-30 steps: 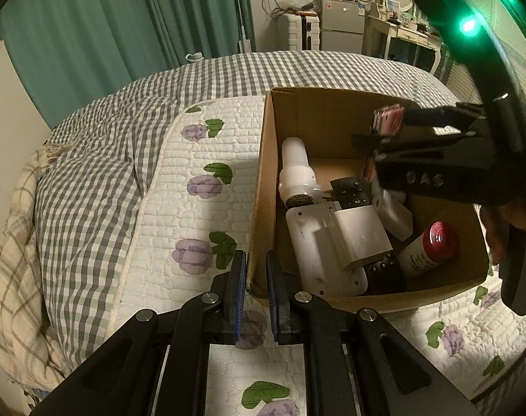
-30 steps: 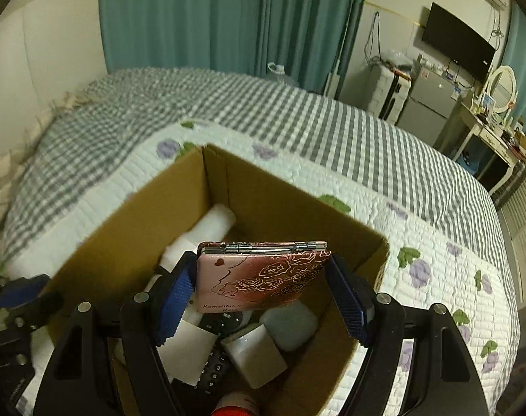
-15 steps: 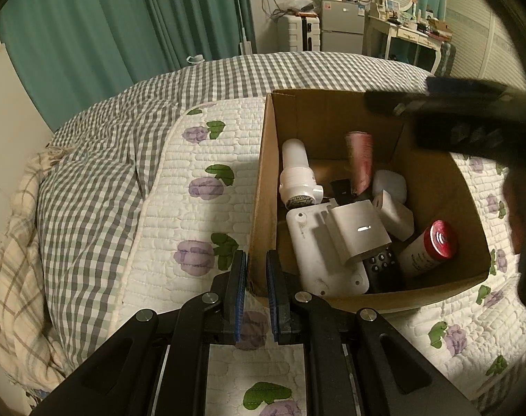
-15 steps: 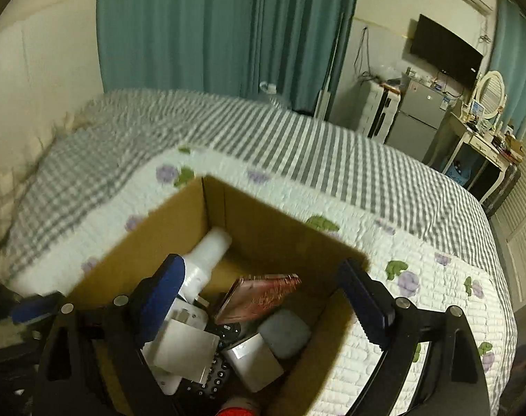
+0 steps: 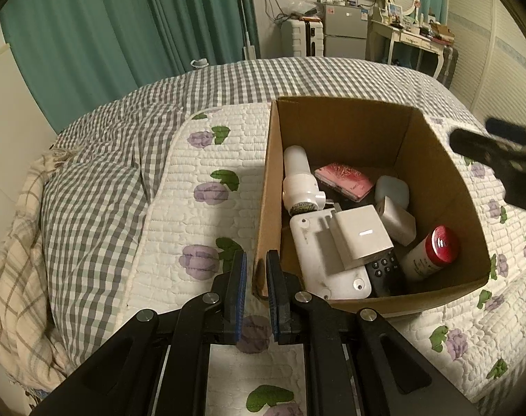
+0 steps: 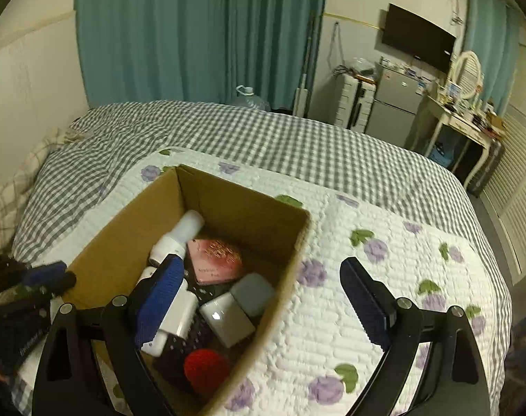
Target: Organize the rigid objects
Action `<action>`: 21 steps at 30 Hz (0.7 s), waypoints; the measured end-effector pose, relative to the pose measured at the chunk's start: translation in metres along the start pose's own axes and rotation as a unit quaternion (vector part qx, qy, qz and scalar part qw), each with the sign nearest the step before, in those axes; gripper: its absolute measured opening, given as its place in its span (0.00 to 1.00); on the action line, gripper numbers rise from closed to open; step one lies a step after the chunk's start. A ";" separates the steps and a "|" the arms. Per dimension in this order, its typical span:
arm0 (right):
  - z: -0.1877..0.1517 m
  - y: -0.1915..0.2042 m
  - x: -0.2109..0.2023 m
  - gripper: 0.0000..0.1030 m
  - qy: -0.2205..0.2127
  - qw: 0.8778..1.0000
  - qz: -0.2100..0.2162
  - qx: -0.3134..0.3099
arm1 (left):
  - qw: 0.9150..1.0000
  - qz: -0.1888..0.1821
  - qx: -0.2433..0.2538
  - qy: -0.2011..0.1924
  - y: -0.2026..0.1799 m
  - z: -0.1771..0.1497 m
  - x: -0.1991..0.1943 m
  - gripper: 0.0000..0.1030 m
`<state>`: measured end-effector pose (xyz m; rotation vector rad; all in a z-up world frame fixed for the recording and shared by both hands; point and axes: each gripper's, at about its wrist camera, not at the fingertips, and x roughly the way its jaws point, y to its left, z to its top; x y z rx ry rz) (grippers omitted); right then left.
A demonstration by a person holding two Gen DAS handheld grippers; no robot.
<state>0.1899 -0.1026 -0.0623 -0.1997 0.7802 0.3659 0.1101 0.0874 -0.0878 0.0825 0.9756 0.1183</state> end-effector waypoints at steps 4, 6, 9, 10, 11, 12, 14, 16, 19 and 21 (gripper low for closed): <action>-0.012 -0.012 -0.019 0.89 -0.009 1.000 -0.011 0.019 | 1.000 0.001 -0.001 -0.015 0.002 0.008 -0.011 0.11; -0.016 -0.017 -0.031 0.89 -0.016 0.999 -0.014 0.028 | 1.000 0.000 -0.001 -0.022 0.002 0.012 -0.019 0.11; -0.017 -0.023 -0.057 0.89 -0.037 0.998 -0.022 0.041 | 0.999 -0.004 0.001 -0.054 0.000 0.021 -0.046 0.11; -0.017 -0.024 -0.069 0.89 -0.049 0.997 -0.026 0.045 | 0.998 -0.005 0.002 -0.070 -0.001 0.023 -0.058 0.11; -0.016 -0.026 -0.078 0.89 -0.059 0.997 -0.028 0.047 | 0.996 -0.007 0.003 -0.090 -0.003 0.024 -0.072 0.11; -0.015 -0.026 -0.092 0.89 -0.073 0.996 -0.032 0.049 | 0.994 -0.009 0.003 -0.107 -0.004 0.025 -0.083 0.11; -0.015 -0.026 -0.118 0.89 -0.105 0.992 -0.041 0.052 | 0.990 -0.015 0.004 -0.143 -0.008 0.025 -0.108 0.13; -0.017 -0.024 -0.144 0.91 -0.135 0.988 -0.049 0.054 | 0.986 -0.016 0.006 -0.167 -0.012 0.024 -0.124 0.13; -0.023 -0.022 -0.174 0.97 -0.171 0.982 -0.058 0.060 | 0.978 -0.022 0.000 -0.206 -0.017 0.014 -0.147 0.41; -0.031 -0.019 -0.192 1.00 -0.195 0.976 -0.067 0.066 | 0.972 -0.023 -0.011 -0.233 -0.016 0.006 -0.158 0.65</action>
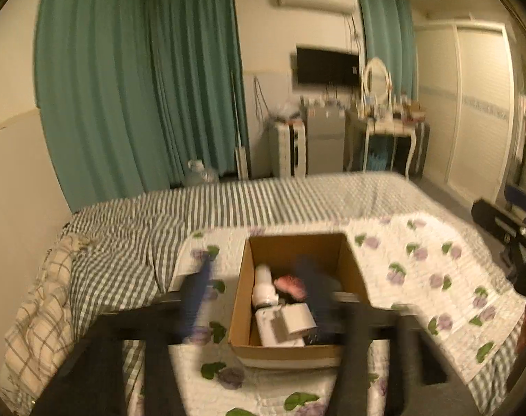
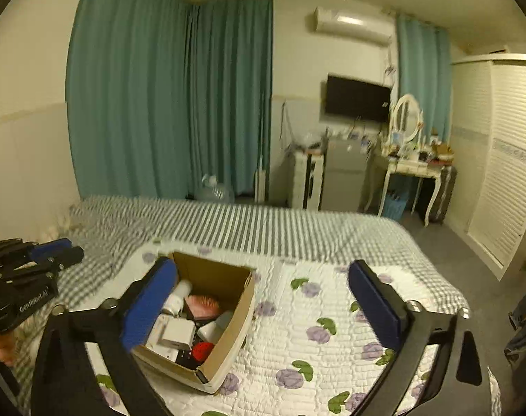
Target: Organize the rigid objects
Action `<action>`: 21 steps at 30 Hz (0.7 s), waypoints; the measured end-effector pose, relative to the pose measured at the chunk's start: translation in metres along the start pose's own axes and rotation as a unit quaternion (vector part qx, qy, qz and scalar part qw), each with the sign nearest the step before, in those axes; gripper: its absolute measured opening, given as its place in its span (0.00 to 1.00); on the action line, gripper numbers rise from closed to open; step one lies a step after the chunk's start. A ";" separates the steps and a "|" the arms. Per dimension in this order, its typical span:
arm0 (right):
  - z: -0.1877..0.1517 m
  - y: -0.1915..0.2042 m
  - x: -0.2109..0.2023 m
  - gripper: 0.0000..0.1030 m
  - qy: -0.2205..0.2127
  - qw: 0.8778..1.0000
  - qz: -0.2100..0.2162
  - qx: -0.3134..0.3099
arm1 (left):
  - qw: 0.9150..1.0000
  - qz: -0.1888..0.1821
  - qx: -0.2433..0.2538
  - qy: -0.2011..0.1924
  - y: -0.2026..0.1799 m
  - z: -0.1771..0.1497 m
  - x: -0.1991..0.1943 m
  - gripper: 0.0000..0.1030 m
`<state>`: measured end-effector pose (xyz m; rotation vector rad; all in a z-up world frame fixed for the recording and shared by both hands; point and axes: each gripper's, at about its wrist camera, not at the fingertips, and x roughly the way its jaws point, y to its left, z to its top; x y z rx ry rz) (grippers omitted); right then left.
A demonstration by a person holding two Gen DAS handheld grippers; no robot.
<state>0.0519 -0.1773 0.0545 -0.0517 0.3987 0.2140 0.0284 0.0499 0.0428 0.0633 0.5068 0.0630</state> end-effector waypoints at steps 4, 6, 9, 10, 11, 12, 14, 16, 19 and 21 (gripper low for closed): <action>-0.012 0.001 -0.027 1.00 -0.034 0.999 -0.008 0.007 | 0.999 0.004 -0.008 -0.035 -0.002 -0.012 -0.020 0.74; -0.020 0.002 -0.032 1.00 -0.040 0.999 -0.008 0.016 | 0.999 0.007 -0.014 -0.044 -0.002 -0.018 -0.024 0.76; -0.034 0.003 -0.037 1.00 -0.044 0.999 -0.004 0.028 | 0.998 0.007 -0.010 -0.060 -0.005 -0.030 -0.034 0.76; -0.039 0.002 -0.039 1.00 -0.045 0.999 -0.004 0.030 | 0.998 0.007 -0.012 -0.065 -0.005 -0.034 -0.038 0.78; -0.045 0.004 -0.039 1.00 -0.044 0.999 -0.004 0.032 | 0.998 0.006 -0.012 -0.067 -0.005 -0.038 -0.039 0.79; -0.048 0.004 -0.039 1.00 -0.041 0.999 -0.005 0.033 | 0.998 0.006 -0.010 -0.067 -0.005 -0.040 -0.041 0.79; -0.056 0.006 -0.037 1.00 -0.034 0.999 -0.006 0.035 | 0.998 0.013 0.001 -0.061 -0.005 -0.044 -0.039 0.79; -0.060 0.009 -0.034 1.00 -0.024 0.999 -0.006 0.030 | 0.998 0.020 -0.001 -0.057 -0.004 -0.046 -0.037 0.79; -0.063 0.011 -0.031 1.00 -0.020 0.999 -0.009 0.030 | 0.999 0.013 -0.006 -0.051 -0.002 -0.050 -0.033 0.79; -0.064 0.011 -0.031 1.00 -0.018 0.999 -0.010 0.031 | 0.999 0.014 -0.003 -0.050 -0.003 -0.051 -0.032 0.79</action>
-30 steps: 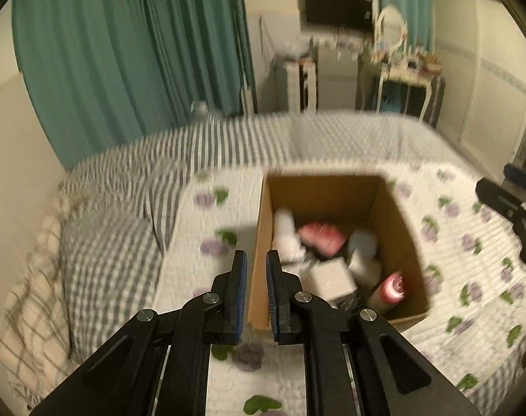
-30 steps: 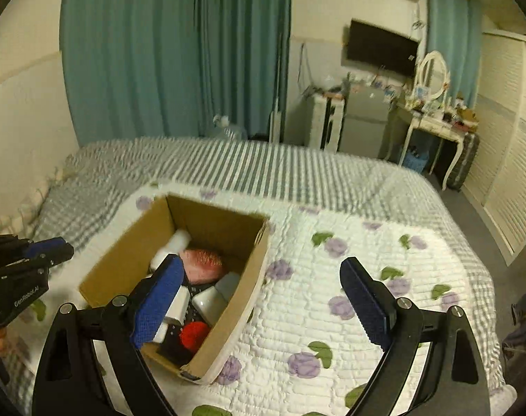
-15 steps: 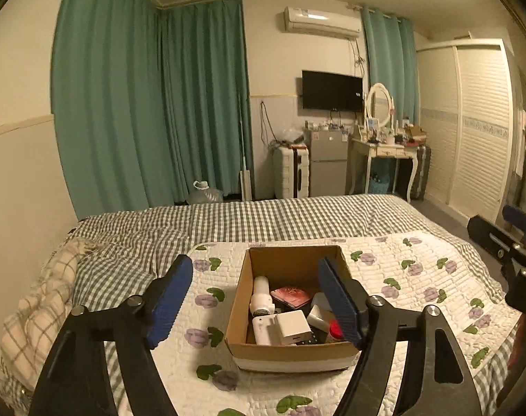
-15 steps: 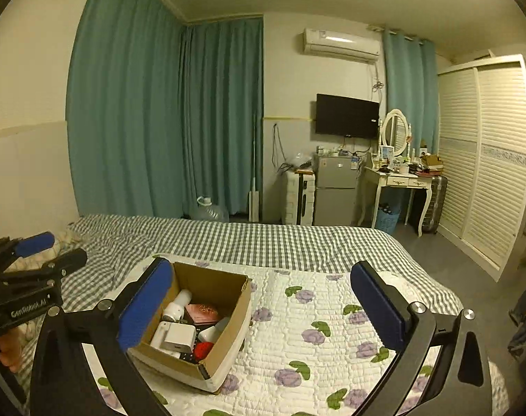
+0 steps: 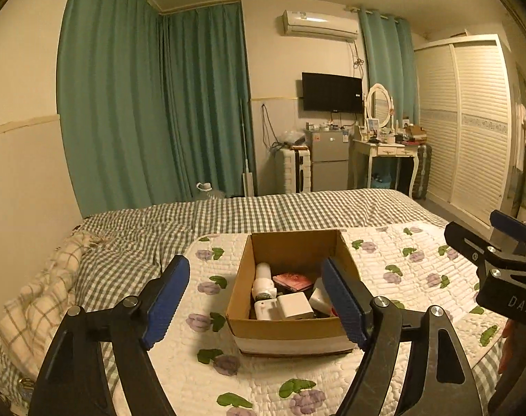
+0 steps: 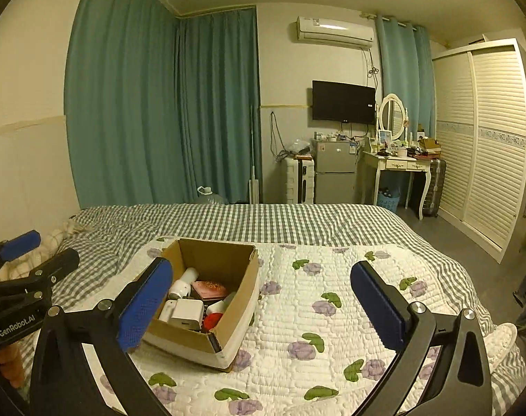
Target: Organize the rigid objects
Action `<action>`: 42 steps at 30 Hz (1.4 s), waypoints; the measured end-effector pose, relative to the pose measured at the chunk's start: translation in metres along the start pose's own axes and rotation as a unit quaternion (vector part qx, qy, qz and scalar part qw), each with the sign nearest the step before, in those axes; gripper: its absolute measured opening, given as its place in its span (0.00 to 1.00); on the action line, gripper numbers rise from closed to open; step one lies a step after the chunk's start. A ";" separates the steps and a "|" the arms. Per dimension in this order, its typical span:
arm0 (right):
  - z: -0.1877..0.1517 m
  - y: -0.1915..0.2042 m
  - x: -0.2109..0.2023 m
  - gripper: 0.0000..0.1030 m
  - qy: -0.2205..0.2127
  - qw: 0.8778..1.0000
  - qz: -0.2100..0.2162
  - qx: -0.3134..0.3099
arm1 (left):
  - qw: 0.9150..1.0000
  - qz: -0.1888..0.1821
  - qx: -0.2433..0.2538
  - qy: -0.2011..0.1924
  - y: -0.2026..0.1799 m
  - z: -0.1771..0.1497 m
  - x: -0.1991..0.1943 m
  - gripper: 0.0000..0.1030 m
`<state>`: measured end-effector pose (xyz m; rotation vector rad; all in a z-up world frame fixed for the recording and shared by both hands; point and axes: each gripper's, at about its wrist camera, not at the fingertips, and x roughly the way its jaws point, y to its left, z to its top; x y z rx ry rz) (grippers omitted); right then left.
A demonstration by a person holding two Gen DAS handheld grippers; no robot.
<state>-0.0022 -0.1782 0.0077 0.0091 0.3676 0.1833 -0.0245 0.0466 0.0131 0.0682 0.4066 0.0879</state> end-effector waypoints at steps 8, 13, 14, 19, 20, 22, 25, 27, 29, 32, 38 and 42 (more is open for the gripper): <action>-0.002 -0.004 0.004 1.00 0.004 1.000 -0.006 0.005 | 1.000 0.002 -0.004 0.004 -0.001 -0.004 0.001 0.79; -0.003 -0.004 0.004 1.00 0.008 1.000 -0.006 0.004 | 1.000 0.000 -0.002 0.006 -0.001 -0.004 0.002 0.79; -0.003 -0.004 0.004 1.00 0.008 1.000 -0.006 0.004 | 1.000 -0.003 -0.001 0.007 -0.001 -0.004 0.002 0.79; -0.003 -0.003 0.004 1.00 0.009 1.000 -0.008 0.000 | 1.000 -0.007 -0.003 0.009 -0.001 -0.004 0.002 0.79; -0.003 -0.003 0.004 1.00 0.009 1.000 -0.008 -0.001 | 1.000 -0.007 -0.003 0.009 -0.001 -0.004 0.002 0.79; -0.002 -0.002 0.004 1.00 0.009 1.000 -0.007 0.000 | 1.000 -0.008 -0.005 0.009 -0.001 -0.004 0.001 0.79; -0.002 -0.002 0.004 1.00 0.009 1.000 -0.007 -0.001 | 1.000 -0.013 -0.008 0.009 -0.001 -0.004 0.001 0.79; -0.003 -0.001 0.004 1.00 0.009 1.000 -0.007 -0.003 | 1.000 -0.011 -0.008 0.009 -0.001 -0.004 0.000 0.79; -0.003 0.000 0.004 1.00 0.010 1.000 -0.006 -0.005 | 1.000 -0.009 -0.007 0.008 0.000 -0.004 0.000 0.79; -0.004 0.000 0.004 1.00 0.009 1.000 -0.007 -0.004 | 1.000 -0.011 -0.009 0.010 0.001 -0.004 0.002 0.79; -0.005 -0.001 0.004 1.00 0.005 1.000 -0.010 -0.004 | 1.000 -0.009 -0.009 0.011 0.001 -0.005 0.003 0.79; -0.005 -0.002 0.005 1.00 0.008 1.000 -0.009 -0.001 | 1.000 -0.010 -0.009 0.011 0.001 -0.006 0.003 0.79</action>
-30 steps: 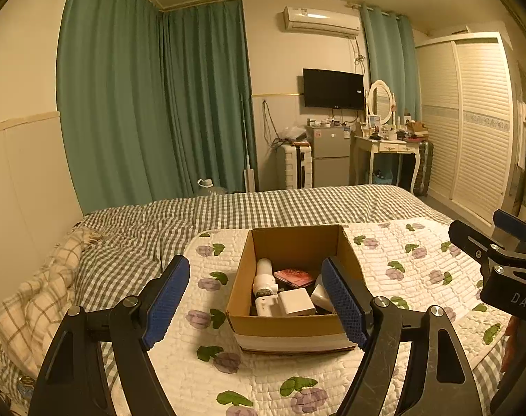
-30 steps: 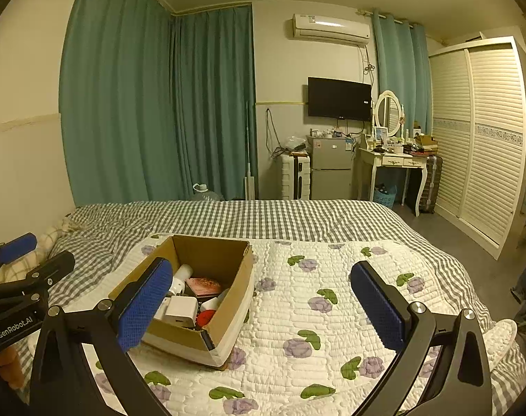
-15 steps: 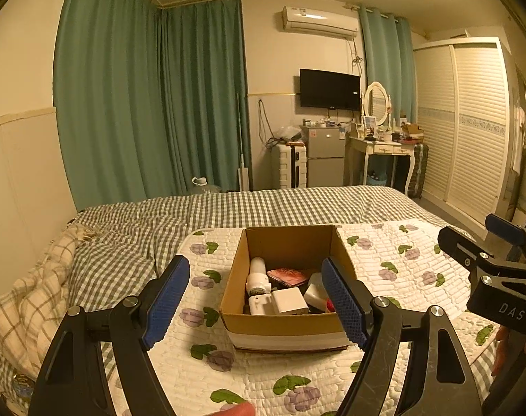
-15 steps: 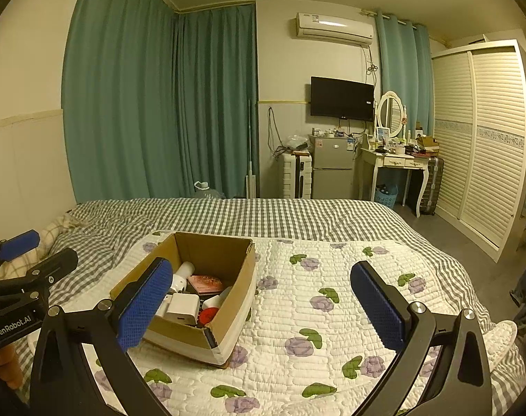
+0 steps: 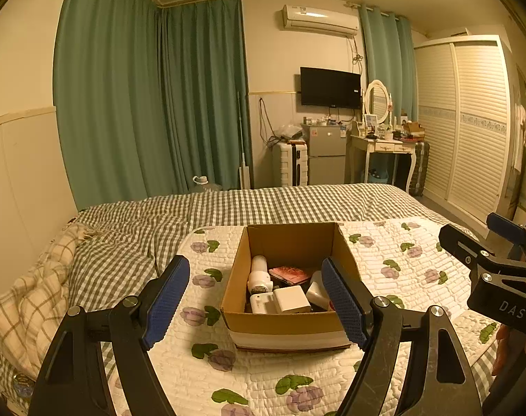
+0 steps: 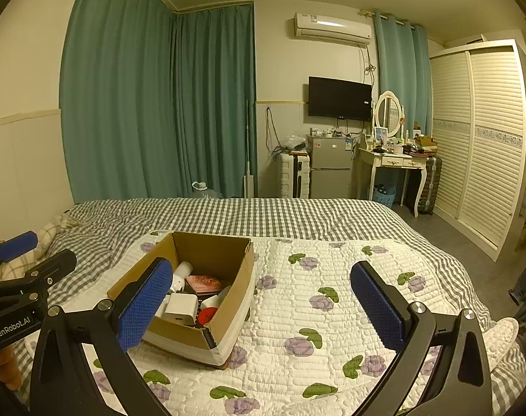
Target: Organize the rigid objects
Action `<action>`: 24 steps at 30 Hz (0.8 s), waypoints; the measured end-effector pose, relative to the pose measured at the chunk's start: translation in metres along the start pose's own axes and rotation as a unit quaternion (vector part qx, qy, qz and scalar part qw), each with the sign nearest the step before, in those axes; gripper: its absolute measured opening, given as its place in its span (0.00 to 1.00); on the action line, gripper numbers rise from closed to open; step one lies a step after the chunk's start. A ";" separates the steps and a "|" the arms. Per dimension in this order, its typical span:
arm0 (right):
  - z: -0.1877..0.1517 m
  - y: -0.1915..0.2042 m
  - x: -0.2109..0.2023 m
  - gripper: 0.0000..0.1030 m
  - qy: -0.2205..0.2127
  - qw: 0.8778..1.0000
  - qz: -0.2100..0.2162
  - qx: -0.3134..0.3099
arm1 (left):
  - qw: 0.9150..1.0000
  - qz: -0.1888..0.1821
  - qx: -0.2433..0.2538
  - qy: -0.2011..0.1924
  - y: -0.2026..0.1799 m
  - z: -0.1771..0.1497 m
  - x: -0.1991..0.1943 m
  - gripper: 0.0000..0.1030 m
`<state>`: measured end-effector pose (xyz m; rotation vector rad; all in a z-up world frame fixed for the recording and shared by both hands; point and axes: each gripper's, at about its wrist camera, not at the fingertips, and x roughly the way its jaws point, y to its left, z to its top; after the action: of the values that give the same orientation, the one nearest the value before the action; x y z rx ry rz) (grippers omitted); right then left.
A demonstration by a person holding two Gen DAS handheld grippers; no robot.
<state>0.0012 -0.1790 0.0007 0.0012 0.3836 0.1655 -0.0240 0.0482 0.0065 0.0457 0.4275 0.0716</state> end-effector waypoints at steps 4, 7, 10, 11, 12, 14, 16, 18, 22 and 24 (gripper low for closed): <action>-0.001 0.000 0.001 1.00 0.002 1.000 0.000 -0.001 | 1.000 -0.001 0.001 0.000 0.000 -0.001 0.000 0.79; -0.001 0.001 0.001 1.00 0.003 1.000 0.001 0.001 | 1.000 -0.001 0.002 0.000 0.000 -0.001 0.000 0.79; -0.001 0.000 0.001 1.00 0.003 1.000 0.001 0.002 | 1.000 0.000 0.001 0.000 -0.001 -0.002 0.000 0.79; -0.001 0.000 0.001 1.00 0.003 1.000 0.001 0.002 | 1.000 -0.001 0.002 0.000 -0.001 -0.002 0.000 0.79; -0.001 0.000 0.002 1.00 0.003 1.000 0.002 0.002 | 1.000 -0.001 0.002 0.000 -0.001 -0.002 0.000 0.79; -0.001 0.000 0.001 1.00 0.003 1.000 0.001 0.002 | 1.000 0.000 0.003 -0.001 -0.001 -0.001 0.000 0.79; -0.001 0.000 0.001 1.00 0.003 1.000 0.001 0.001 | 1.000 0.000 0.002 -0.002 -0.001 -0.001 -0.001 0.79; -0.001 0.000 0.002 1.00 0.003 1.000 0.001 0.001 | 1.000 -0.001 0.000 -0.001 0.000 0.000 -0.001 0.79; -0.002 0.001 0.002 1.00 0.005 1.000 0.001 0.001 | 1.000 0.000 0.001 -0.002 0.000 0.000 -0.001 0.79; -0.002 0.001 0.002 1.00 0.005 1.000 0.002 0.000 | 1.000 -0.002 -0.001 -0.002 0.002 0.001 -0.001 0.79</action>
<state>0.0019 -0.1776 -0.0016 0.0017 0.3929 0.1689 -0.0245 0.0497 0.0073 0.0432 0.4240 0.0675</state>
